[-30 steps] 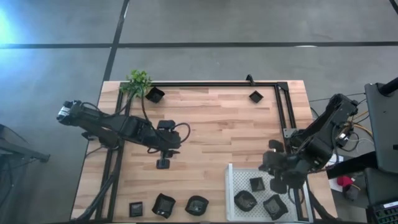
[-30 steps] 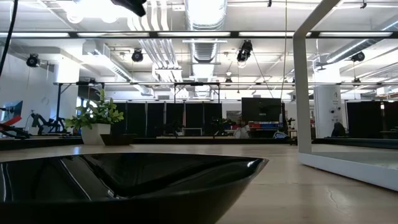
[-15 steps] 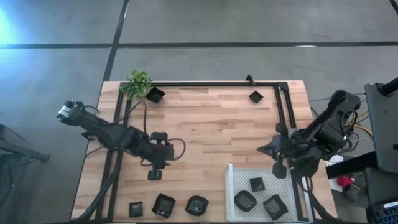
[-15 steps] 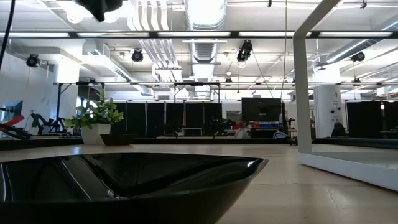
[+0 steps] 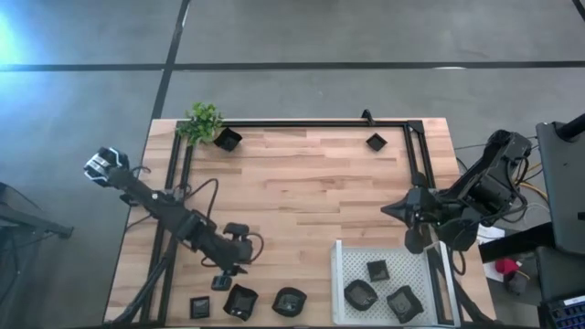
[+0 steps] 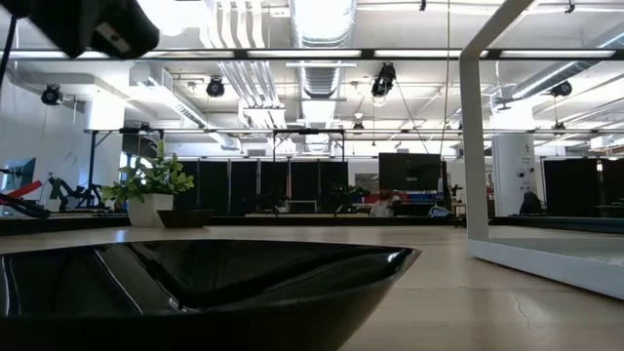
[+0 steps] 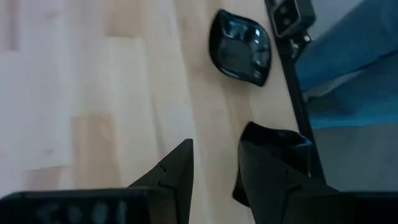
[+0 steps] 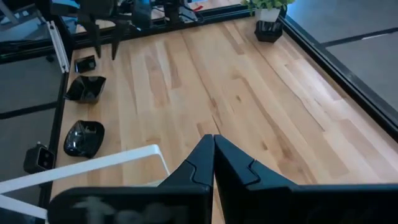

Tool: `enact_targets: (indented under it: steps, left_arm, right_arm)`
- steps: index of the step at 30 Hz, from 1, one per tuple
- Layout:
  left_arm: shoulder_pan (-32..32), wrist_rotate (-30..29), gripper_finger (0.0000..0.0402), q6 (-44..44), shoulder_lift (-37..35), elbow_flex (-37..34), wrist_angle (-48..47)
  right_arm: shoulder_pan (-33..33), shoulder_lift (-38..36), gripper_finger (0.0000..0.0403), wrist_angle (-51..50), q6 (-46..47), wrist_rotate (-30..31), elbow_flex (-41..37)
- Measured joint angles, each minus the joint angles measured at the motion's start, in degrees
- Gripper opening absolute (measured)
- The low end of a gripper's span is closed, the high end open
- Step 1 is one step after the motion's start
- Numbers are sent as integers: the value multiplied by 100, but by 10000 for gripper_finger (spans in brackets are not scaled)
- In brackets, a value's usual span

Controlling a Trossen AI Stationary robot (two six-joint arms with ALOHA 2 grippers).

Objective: Pick & Place Mini shaped plates
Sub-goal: Stack the distorted square plate on top of the other distorted square plate on the shelf

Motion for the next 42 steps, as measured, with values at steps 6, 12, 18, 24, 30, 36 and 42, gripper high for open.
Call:
enact_targets:
  steps: [6, 12, 18, 24, 30, 36, 42]
  left_arm:
    - [-177, 239, 122, -298, 0, -653, 877]
    - [-310, 318, 122, -441, 70, -1200, 1794]
    - [-412, 677, 122, -442, 534, -1323, 2191]
    - [-443, 792, 122, -198, 972, -1265, 2276]
    - [-446, 779, 122, -183, 1103, -1256, 2306]
    - [-465, 779, 122, -181, 1170, -1256, 2346]
    - [-465, 779, 121, -205, 1250, -1256, 2351]
  right_arm:
    - [0, -2, 8, -2, 45, 0, -83]
    - [0, 0, 8, 7, 62, 121, -124]
    - [2, 0, 8, 7, 67, 140, -126]
    - [2, 0, 8, 5, 156, 142, -126]
    - [2, -2, 8, 0, 153, 297, -126]
    - [2, -2, 8, 2, 156, 305, -126]
    - [2, -2, 8, 2, 174, 304, -126]
